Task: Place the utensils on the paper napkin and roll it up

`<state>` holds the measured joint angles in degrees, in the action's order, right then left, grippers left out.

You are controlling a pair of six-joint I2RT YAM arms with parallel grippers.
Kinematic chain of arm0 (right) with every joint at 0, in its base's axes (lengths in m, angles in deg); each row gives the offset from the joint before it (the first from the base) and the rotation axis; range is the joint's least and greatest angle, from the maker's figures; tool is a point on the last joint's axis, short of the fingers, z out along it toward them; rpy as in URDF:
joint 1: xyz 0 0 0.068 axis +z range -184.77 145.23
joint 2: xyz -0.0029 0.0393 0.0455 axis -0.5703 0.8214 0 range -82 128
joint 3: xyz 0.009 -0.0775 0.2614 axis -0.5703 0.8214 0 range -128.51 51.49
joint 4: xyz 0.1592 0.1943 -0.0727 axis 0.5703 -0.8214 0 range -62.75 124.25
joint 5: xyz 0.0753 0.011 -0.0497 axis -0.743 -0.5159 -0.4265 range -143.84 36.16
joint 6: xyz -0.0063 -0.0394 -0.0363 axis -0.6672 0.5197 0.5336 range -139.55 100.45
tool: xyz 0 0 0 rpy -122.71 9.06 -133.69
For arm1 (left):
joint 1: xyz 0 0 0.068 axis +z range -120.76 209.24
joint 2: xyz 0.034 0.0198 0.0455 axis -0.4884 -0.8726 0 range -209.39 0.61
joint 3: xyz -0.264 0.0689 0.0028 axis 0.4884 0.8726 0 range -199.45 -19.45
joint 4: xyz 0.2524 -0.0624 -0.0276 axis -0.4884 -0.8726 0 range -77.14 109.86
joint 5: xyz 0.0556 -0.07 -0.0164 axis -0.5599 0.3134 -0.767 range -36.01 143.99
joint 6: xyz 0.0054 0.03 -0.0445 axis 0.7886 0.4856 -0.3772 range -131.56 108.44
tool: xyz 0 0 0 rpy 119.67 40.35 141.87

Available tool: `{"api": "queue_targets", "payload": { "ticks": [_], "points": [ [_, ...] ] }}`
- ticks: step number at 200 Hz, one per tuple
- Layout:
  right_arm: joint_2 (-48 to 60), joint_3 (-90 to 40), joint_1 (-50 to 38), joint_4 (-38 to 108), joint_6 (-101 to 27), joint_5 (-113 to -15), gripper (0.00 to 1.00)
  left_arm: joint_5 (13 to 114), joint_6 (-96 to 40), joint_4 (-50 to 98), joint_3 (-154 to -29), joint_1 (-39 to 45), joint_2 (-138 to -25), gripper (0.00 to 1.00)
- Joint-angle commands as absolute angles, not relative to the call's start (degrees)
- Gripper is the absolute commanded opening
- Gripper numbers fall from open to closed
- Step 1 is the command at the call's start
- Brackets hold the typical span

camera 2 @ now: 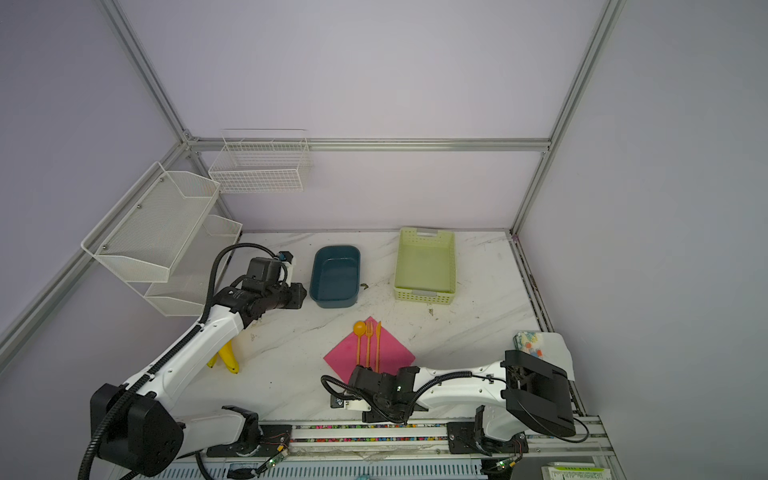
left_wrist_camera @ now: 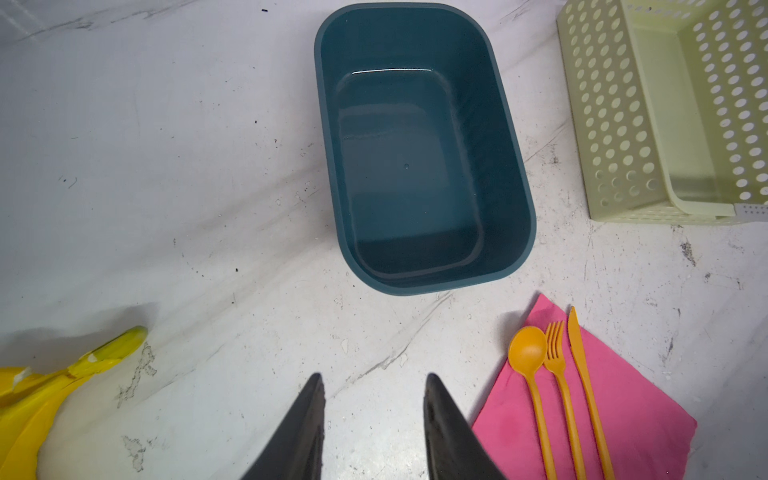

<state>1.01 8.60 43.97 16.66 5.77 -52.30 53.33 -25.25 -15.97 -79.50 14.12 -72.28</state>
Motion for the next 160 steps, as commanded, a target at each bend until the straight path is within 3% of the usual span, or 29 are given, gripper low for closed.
{"api": "queue_targets", "payload": {
  "ticks": [1,122,160],
  "points": [
    [2.4,9.7,44.5,19.2,5.8,-47.6,0.6,52.4,-24.1,-15.4,-77.9,14.5,-72.4,0.39],
    [0.1,10.8,44.5,21.5,5.3,-41.1,0.62,51.8,-24.1,-15.6,-78.1,14.5,-72.3,0.39],
    [-1.2,11.0,44.5,21.0,5.5,-43.7,0.51,51.8,-24.1,-15.6,-78.1,14.5,-72.4,0.39]
  ]
}}
